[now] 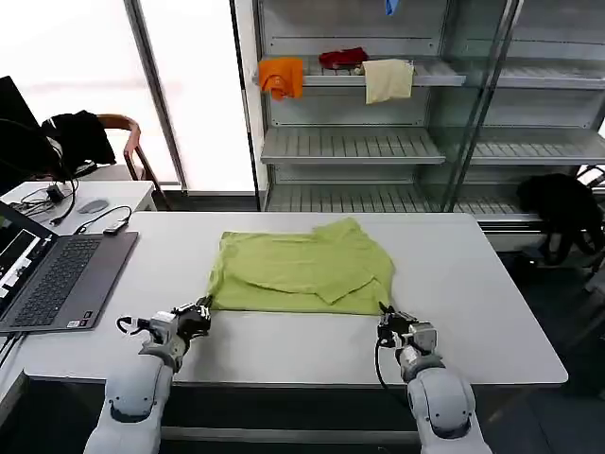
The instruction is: Fold and organize the clothes.
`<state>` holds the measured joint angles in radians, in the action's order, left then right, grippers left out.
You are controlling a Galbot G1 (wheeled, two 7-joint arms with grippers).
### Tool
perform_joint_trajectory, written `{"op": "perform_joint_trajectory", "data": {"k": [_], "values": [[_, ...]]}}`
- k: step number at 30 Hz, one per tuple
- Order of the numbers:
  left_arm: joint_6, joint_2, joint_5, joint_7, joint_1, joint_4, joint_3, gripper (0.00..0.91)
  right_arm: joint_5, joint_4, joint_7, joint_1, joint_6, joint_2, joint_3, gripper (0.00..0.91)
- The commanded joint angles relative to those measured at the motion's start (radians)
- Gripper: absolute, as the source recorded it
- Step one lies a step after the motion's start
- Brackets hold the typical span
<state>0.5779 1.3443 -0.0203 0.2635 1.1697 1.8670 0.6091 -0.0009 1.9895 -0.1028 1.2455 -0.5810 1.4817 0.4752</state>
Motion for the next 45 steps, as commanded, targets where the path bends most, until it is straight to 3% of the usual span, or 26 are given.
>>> {"op": "perform_joint_trajectory", "data": {"k": [1, 11, 27, 28, 29, 30, 39, 45], "values": [[-0.001, -0.028, 0.099, -0.005, 0.336, 0.27, 0.064, 0.0, 0.003, 0.17, 0.004, 0.176, 0.0, -0.012, -0.005, 0.0], [0.0, -0.023, 0.095, -0.018, 0.464, 0.375, 0.105, 0.0, -0.083, 0.237, -0.002, 0.29, 0.0, -0.025, -0.025, 0.0], [0.0, -0.027, 0.067, -0.028, 0.438, 0.34, 0.11, 0.01, -0.162, 0.243, -0.018, 0.334, 0.002, -0.021, -0.041, 0.0], [-0.001, -0.026, 0.069, -0.032, 0.436, 0.34, 0.107, 0.161, -0.162, 0.243, -0.02, 0.334, 0.002, -0.02, -0.041, 0.907], [-0.001, -0.026, 0.069, -0.036, 0.434, 0.34, 0.104, 0.715, -0.16, 0.241, -0.017, 0.332, 0.003, -0.017, -0.04, 0.907], [-0.001, -0.025, 0.069, -0.038, 0.433, 0.34, 0.103, 0.907, -0.158, 0.241, -0.01, 0.329, 0.003, -0.013, -0.041, 0.907], [-0.001, -0.016, 0.074, -0.054, 0.33, 0.348, 0.132, 0.907, -0.15, 0.26, 0.031, 0.197, 0.003, 0.015, -0.008, 0.907], [0.0, -0.022, 0.118, -0.021, 0.162, 0.291, 0.122, 0.907, -0.1, 0.168, 0.035, -0.001, -0.003, 0.011, -0.023, 0.907]]}}
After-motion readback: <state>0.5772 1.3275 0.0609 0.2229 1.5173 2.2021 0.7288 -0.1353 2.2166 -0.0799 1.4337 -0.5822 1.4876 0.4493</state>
